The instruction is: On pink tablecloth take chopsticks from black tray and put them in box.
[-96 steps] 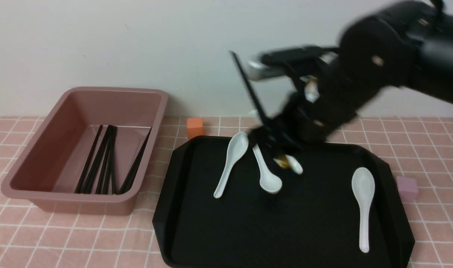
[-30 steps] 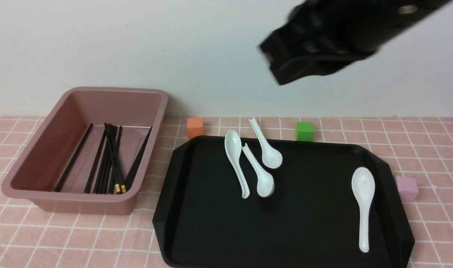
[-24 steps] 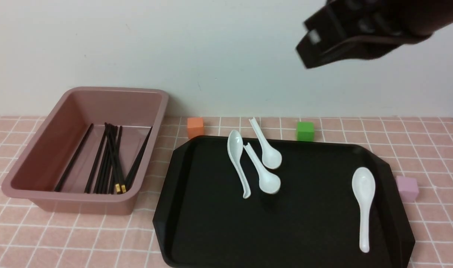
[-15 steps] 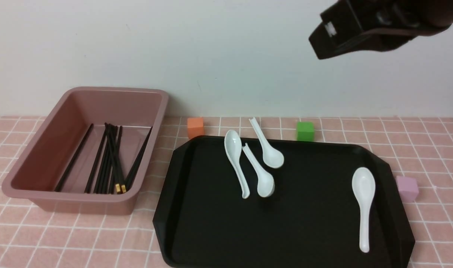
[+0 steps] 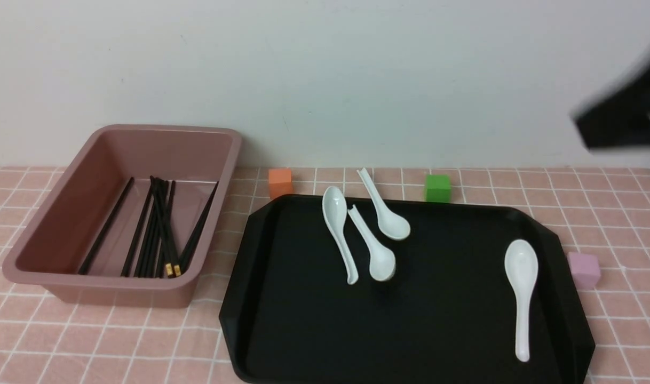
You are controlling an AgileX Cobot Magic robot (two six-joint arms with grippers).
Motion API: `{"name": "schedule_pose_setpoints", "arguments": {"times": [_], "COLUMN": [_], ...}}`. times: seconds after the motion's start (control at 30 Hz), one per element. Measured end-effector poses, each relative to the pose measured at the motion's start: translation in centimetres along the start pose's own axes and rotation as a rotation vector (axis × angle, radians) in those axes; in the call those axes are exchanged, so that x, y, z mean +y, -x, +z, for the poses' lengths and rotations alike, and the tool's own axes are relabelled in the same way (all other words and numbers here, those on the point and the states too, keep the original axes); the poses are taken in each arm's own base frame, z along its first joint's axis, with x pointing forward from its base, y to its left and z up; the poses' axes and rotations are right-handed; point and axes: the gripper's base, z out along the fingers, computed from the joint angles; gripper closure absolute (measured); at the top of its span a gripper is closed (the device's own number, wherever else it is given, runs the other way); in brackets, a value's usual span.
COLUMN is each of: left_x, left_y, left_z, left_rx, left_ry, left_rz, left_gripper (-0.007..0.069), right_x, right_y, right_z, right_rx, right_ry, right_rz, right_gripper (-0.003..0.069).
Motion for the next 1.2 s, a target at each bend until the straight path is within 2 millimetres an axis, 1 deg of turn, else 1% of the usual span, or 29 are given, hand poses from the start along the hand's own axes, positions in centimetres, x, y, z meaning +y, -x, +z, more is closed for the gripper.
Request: {"name": "schedule_pose_setpoints", "arguments": {"times": [0.03,0.07,0.1,0.13,0.17,0.2,0.23,0.3,0.33,0.4,0.43,0.47,0.53,0.6,0.63,0.67,0.7,0.73,0.77,0.8,0.9,1.03,1.2], "left_x": [0.0,0.0,0.0,0.0,0.0,0.0,0.0,0.0,0.0,0.0,0.0,0.0,0.0,0.0,0.0,0.0,0.0,0.0,0.0,0.0,0.0,0.0,0.0], "left_y": [0.0,0.0,0.0,0.0,0.0,0.0,0.0,0.0,0.0,0.0,0.0,0.0,0.0,0.0,0.0,0.0,0.0,0.0,0.0,0.0,0.0,0.0,0.0], "left_z": [0.0,0.0,0.0,0.0,0.0,0.0,0.0,0.0,0.0,0.0,0.0,0.0,0.0,0.0,0.0,0.0,0.0,0.0,0.0,0.0,0.0,0.0,0.0], "left_rx": [0.0,0.0,0.0,0.0,0.0,0.0,0.0,0.0,0.0,0.0,0.0,0.0,0.0,0.0,0.0,0.0,0.0,0.0,0.0,0.0,0.0,0.0,0.0], "left_ry": [0.0,0.0,0.0,0.0,0.0,0.0,0.0,0.0,0.0,0.0,0.0,0.0,0.0,0.0,0.0,0.0,0.0,0.0,0.0,0.0,0.0,0.0,0.0], "left_rz": [0.0,0.0,0.0,0.0,0.0,0.0,0.0,0.0,0.0,0.0,0.0,0.0,0.0,0.0,0.0,0.0,0.0,0.0,0.0,0.0,0.0,0.0,0.0], "left_gripper": [0.0386,0.0386,0.0386,0.0386,0.0386,0.0386,0.0386,0.0386,0.0386,0.0386,0.0386,0.0386,0.0386,0.0386,0.0386,0.0386,0.0386,0.0386,0.0386,0.0386,0.0386,0.0386,0.0386], "right_x": [-1.1,-1.8,-1.9,-2.9,-3.7,-4.3,-4.6,-5.6,-5.8,-6.5,-6.6,-7.0,-7.3,-7.5,-7.7,-7.8,-8.0,-8.0,-8.0,-8.1,-8.1,-8.1,-8.0], "right_y": [-1.8,-3.1,-3.2,-5.4,-7.1,-8.5,-9.3,-12.3,-13.3,-15.7,-15.9,-17.5,-20.0,-21.6,-22.8,-23.4,-24.8,-25.5,-25.6,-26.8,-28.2,-29.1,-29.2], "right_z": [0.8,0.7,0.8,1.2,1.4,1.5,1.6,2.0,1.9,2.4,2.7,3.1,3.8,4.5,5.1,5.4,6.2,6.5,6.7,7.4,8.1,8.5,8.5], "right_rx": [-0.012,-0.036,-0.05,-0.065,-0.088,-0.106,-0.114,-0.147,-0.175,-0.234,-0.232,-0.284,-0.377,-0.434,-0.473,-0.49,-0.525,-0.549,-0.548,-0.58,-0.591,-0.513,-0.482], "right_ry": [-0.029,-0.051,-0.053,-0.085,-0.124,-0.153,-0.169,-0.232,-0.262,-0.327,-0.329,-0.368,-0.421,-0.45,-0.468,-0.479,-0.495,-0.501,-0.501,-0.509,-0.51,-0.506,-0.505], "right_rz": [0.041,0.072,0.079,0.117,0.157,0.184,0.2,0.25,0.26,0.264,0.264,0.27,0.269,0.26,0.248,0.241,0.229,0.221,0.222,0.207,0.203,0.223,0.231], "right_gripper": [0.0673,0.0673,0.0673,0.0673,0.0673,0.0673,0.0673,0.0673,0.0673,0.0673,0.0673,0.0673,0.0673,0.0673,0.0673,0.0673,0.0673,0.0673,0.0673,0.0673,0.0673,0.0673,0.0671]}}
